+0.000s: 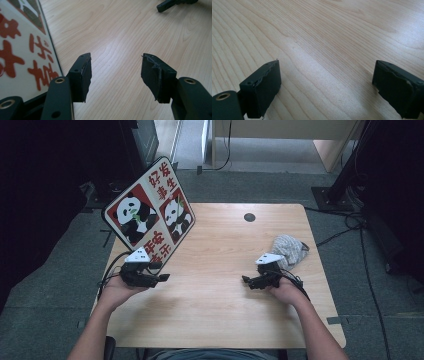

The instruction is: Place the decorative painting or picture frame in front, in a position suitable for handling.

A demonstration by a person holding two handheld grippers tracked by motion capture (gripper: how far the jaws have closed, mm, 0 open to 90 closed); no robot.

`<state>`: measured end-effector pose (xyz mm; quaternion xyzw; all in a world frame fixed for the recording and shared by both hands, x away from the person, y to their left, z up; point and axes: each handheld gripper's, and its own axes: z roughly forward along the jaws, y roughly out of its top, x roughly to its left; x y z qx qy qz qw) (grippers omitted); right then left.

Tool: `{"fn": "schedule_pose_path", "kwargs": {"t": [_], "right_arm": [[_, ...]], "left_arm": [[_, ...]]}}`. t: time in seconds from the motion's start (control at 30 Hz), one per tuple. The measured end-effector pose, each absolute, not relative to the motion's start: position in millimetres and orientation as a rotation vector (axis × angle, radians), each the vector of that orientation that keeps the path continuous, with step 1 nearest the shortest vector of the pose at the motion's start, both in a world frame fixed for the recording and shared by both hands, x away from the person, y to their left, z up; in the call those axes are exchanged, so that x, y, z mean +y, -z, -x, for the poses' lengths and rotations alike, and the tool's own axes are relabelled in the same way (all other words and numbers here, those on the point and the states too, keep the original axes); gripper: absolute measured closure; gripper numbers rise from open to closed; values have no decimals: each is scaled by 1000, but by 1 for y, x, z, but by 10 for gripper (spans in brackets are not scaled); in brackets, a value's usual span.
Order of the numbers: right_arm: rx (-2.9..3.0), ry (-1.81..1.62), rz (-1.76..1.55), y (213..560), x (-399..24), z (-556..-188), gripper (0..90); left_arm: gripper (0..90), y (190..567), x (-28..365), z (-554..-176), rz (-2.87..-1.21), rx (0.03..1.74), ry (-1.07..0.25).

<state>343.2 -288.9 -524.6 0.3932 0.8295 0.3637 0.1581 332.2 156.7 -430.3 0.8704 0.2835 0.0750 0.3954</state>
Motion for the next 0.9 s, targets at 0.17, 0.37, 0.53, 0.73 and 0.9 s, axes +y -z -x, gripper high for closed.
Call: {"fn": "schedule_pose_path", "kwargs": {"t": [0.17,0.37,0.53,0.73,0.9], "right_arm": [[2372,-1040,-1126,525,-289,-343,78],[2374,-1041,-1123,525,-288,-343,71],[2381,-1039,-1119,525,-288,-343,60],[2387,-1036,-1115,525,-288,-343,47],[2394,-1033,-1109,525,-288,-344,37]], "left_arm": [[433,429,168,-333,-2186,751,-204],[456,428,181,-332,-2171,790,-219],[462,427,193,-332,-2148,825,-230],[464,428,208,-333,-2138,874,-250],[472,427,220,-335,-2126,902,-269]]}}
